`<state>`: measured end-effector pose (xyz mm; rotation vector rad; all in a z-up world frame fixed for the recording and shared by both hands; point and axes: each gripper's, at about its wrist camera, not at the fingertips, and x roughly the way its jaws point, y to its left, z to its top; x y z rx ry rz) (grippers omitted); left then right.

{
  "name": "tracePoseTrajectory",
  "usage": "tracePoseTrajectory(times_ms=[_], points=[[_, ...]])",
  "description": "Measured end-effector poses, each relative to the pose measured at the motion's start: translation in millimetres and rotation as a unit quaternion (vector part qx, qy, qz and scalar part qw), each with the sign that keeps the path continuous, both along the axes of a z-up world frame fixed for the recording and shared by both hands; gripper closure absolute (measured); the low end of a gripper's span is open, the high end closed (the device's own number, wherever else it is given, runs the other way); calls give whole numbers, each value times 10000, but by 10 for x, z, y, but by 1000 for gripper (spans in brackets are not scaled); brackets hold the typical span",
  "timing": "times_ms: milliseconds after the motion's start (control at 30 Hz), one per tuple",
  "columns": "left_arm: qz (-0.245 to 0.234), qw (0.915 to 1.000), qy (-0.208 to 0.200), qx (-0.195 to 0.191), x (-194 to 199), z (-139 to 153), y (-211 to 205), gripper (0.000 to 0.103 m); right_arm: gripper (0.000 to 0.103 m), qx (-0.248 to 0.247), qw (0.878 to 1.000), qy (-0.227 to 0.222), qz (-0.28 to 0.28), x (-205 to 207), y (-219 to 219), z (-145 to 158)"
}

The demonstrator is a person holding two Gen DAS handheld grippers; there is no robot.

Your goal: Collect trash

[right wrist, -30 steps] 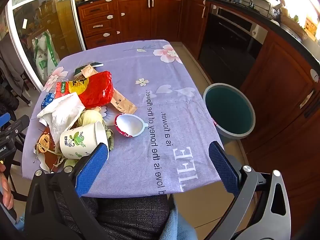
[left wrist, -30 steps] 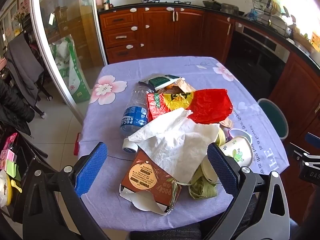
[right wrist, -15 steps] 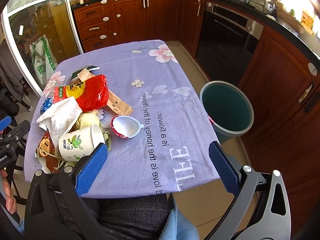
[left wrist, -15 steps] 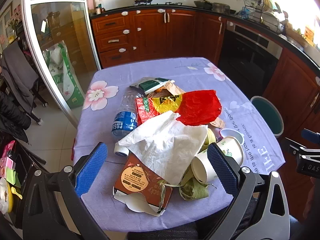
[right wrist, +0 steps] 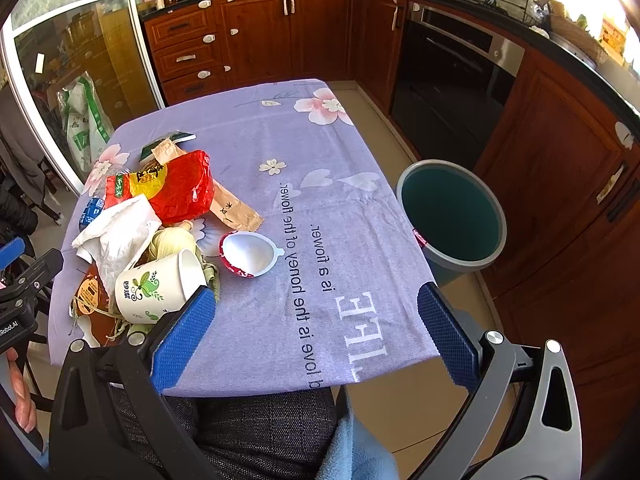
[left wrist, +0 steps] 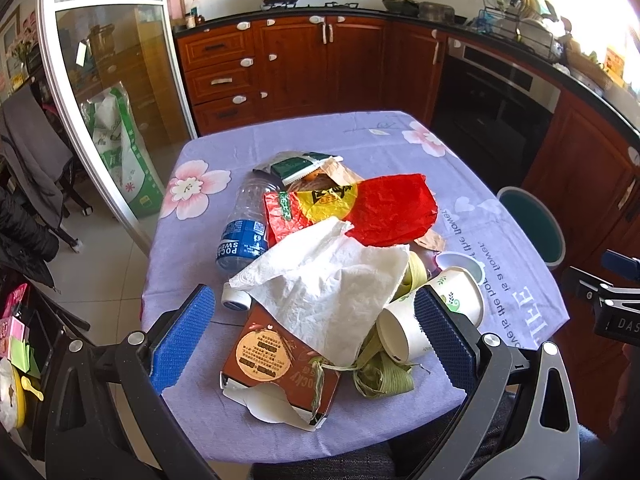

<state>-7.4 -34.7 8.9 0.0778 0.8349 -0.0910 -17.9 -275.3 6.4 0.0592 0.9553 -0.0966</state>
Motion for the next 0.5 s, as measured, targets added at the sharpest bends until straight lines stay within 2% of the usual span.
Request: tracePoseTrajectory(times_ms=[500], points=[[-128, 9999, 42, 57, -7, -55, -46, 3, 6, -34, 10000, -9, -30, -4, -20, 0]])
